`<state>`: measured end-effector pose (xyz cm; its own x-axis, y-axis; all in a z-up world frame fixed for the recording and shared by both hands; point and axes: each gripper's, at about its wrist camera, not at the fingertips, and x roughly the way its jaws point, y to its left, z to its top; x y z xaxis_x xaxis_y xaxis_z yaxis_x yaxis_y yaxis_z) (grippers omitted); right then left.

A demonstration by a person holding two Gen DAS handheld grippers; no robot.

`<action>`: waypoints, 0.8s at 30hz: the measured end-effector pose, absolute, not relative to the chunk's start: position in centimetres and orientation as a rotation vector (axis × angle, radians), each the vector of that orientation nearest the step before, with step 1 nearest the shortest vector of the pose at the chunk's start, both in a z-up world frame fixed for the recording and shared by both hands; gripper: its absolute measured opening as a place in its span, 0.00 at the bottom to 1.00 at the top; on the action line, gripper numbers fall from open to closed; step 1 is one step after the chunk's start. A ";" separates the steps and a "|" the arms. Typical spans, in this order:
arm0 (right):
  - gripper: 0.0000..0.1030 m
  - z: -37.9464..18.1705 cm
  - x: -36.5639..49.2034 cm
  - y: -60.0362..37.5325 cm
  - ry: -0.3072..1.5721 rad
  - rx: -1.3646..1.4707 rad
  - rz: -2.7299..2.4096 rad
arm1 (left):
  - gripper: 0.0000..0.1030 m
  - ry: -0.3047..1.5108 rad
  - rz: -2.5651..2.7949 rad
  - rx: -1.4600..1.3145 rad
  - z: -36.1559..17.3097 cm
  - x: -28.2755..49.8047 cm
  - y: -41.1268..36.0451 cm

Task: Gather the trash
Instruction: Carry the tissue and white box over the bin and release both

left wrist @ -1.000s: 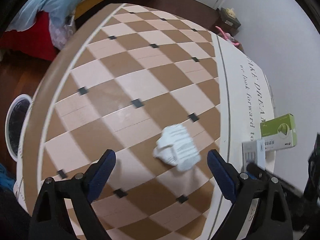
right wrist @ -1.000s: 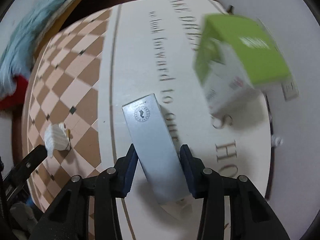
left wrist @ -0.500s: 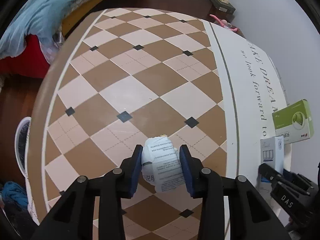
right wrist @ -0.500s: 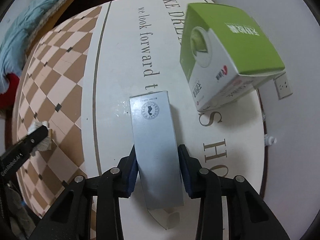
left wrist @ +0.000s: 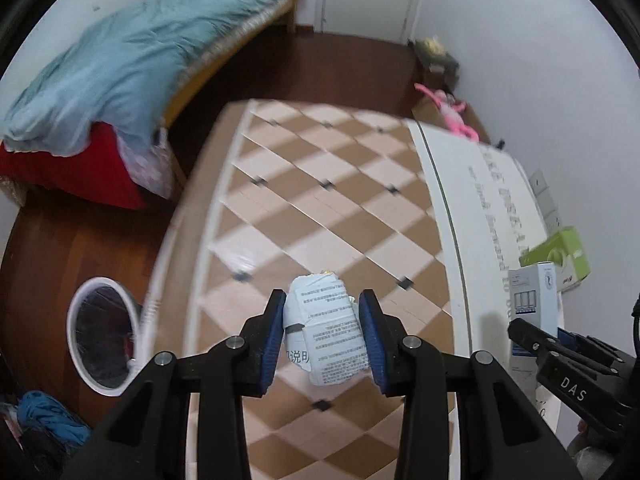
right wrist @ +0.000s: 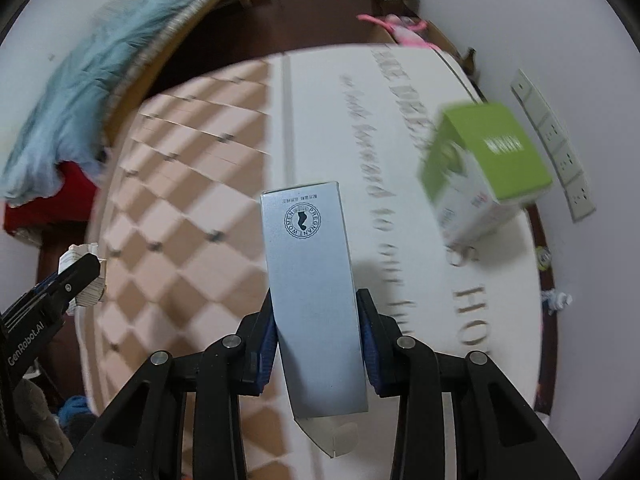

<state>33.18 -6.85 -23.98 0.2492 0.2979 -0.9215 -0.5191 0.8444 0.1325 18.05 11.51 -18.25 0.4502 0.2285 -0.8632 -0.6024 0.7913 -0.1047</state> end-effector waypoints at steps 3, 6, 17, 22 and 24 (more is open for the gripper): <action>0.37 -21.8 31.0 -4.7 1.167 -0.198 0.622 | 0.33 0.939 0.548 -0.440 -16.4 15.5 13.7; 0.37 -19.9 28.0 -0.9 1.136 -0.196 0.703 | 0.33 0.898 0.586 -0.438 -14.4 12.1 16.2; 0.37 -18.2 15.0 15.1 1.129 -0.271 0.985 | 0.33 0.831 0.740 -0.519 -12.3 -2.2 28.3; 0.37 -23.7 8.7 23.7 1.221 -0.355 1.061 | 0.33 0.900 0.813 -0.667 -18.0 -8.7 35.4; 0.37 -26.6 6.9 26.4 1.263 -0.397 1.065 | 0.33 0.944 0.835 -0.736 -21.1 -10.5 37.8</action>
